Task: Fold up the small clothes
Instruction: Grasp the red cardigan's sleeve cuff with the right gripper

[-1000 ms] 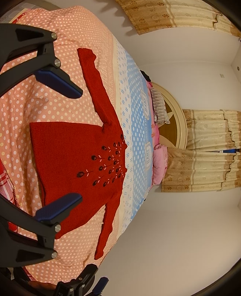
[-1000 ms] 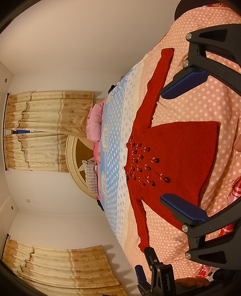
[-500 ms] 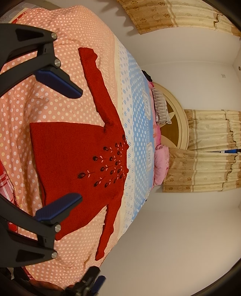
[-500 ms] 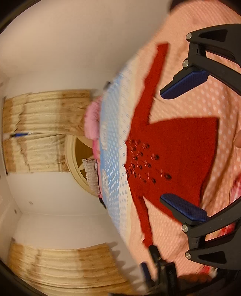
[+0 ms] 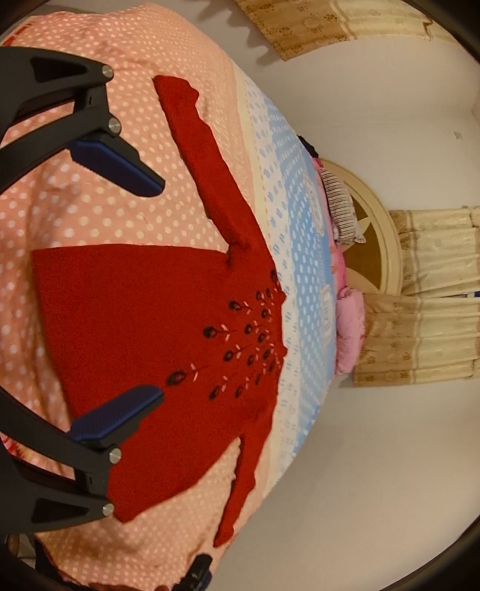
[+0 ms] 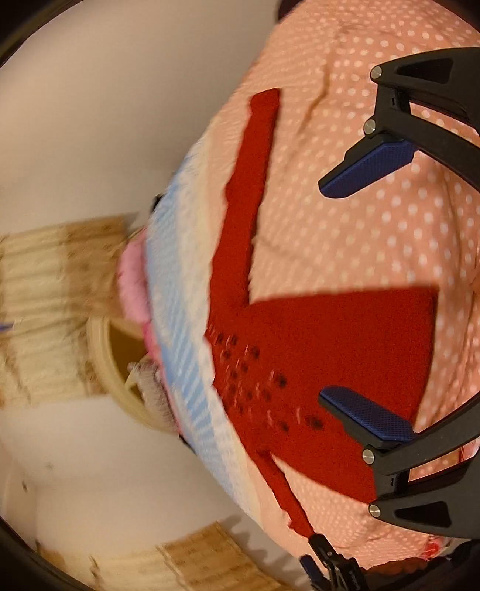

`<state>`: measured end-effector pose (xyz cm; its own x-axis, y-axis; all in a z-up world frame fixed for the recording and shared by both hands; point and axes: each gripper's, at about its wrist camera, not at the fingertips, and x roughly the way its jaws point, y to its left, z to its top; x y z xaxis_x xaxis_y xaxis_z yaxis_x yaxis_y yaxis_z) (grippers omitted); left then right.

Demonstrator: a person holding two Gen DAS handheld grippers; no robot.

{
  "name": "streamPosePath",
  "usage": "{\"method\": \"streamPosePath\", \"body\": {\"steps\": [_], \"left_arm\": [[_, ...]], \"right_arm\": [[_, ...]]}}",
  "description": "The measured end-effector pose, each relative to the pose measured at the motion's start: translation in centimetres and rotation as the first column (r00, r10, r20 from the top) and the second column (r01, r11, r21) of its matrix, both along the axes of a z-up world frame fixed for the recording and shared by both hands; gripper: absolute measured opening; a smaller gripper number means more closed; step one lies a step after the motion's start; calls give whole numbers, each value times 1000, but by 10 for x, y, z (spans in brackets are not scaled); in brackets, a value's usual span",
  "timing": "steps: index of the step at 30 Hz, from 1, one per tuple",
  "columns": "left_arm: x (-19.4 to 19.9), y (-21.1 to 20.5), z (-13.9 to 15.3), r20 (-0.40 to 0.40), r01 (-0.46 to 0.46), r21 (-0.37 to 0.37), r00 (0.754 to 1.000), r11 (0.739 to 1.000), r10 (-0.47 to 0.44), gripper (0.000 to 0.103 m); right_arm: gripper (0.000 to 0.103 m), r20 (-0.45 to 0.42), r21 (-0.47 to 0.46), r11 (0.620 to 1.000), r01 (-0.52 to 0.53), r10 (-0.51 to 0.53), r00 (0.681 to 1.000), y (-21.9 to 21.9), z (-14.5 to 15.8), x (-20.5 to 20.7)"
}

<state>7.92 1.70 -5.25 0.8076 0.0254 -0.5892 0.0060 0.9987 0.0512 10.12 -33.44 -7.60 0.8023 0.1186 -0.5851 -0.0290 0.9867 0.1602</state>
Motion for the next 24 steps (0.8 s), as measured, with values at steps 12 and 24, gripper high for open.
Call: {"method": "streamPosePath", "body": {"steps": [12,24], "left_arm": [[95,-8,-16,-59,36,10,998,999,-36,103],[165,5,-45,-116,-31,18,993,999,33,103]], "right_arm": [[102,-160,175,917,358,-332,930,-174,-43,65],[75,-284,203,839,505,-443,850,-273,-67,138]]}}
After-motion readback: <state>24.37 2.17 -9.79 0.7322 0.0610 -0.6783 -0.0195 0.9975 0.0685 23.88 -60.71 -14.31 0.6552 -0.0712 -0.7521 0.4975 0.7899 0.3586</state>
